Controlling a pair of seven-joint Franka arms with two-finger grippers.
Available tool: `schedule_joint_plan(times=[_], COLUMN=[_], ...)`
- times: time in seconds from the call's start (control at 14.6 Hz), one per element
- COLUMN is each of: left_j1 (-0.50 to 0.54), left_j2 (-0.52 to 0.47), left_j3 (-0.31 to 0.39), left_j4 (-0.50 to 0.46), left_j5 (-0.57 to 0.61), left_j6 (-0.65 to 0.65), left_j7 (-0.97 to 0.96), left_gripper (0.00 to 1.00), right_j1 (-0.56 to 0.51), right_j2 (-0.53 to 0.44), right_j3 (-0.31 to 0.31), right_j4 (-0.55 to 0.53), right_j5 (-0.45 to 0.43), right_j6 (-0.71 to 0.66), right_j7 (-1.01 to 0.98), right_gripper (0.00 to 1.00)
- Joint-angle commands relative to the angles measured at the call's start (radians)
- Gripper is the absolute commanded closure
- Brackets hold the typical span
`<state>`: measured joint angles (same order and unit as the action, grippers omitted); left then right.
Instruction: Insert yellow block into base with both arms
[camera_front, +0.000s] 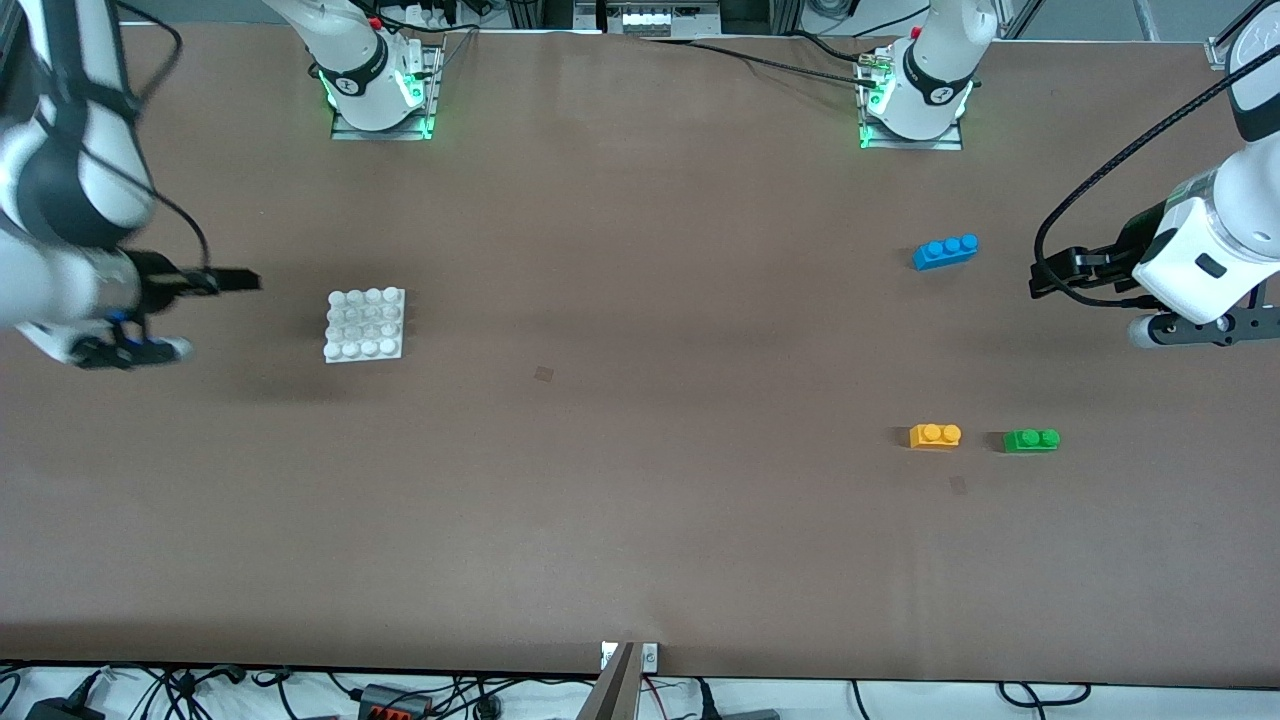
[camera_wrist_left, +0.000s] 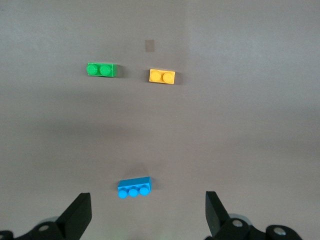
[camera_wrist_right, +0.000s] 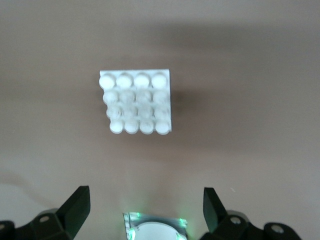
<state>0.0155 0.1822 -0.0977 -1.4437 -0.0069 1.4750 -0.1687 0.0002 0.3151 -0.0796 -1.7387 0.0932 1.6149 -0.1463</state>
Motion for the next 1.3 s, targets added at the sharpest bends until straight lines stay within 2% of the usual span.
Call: schedule_joint_plan(times=[0.0,0.27,0.41,0.55,0.82,1.03,1.24], left_j1=[-0.015,-0.012,-0.017,-0.028,-0.023,-0.022,-0.003], left_j2=[0.008,0.020,0.062,0.114,0.284,0.403,0.468], left_j3=[-0.002,0.000,0.000,-0.002,0.000,0.001,0.010], left_j4=[0.026,0.020,0.005,-0.046,-0.060,-0.058,-0.055], left_j5=[-0.021,-0.022,-0.022,-0.022,-0.015,0.037,0.031], left_j6=[-0.045,-0.027,0.052,0.228,0.401,0.517,0.623], left_j7=[0.011,0.023,0.024,0.017,0.026,0.046,0.132], left_gripper=[0.00,0.00,0.00,0.00,0.00,0.00,0.00], right_j1=[0.007,0.009,0.030,0.038,0.050,0.043,0.037], right_j2=[-0.030,-0.030,-0.024,-0.001,0.038,0.051,0.071], right_j3=[0.000,0.004,0.018,0.044,0.055,0.054,0.050], right_j4=[-0.173,-0.425,-0.491,-0.507,-0.510,-0.513,-0.510], right_j5=[0.028,0.074,0.094,0.097,0.097,0.097,0.097], right_j6=[0.176,0.547,0.667,0.749,0.790,0.787,0.792], right_j7=[-0.001,-0.002,-0.003,-0.004,-0.004,-0.006,-0.006], right_gripper=[0.00,0.00,0.00,0.00,0.00,0.00,0.00])
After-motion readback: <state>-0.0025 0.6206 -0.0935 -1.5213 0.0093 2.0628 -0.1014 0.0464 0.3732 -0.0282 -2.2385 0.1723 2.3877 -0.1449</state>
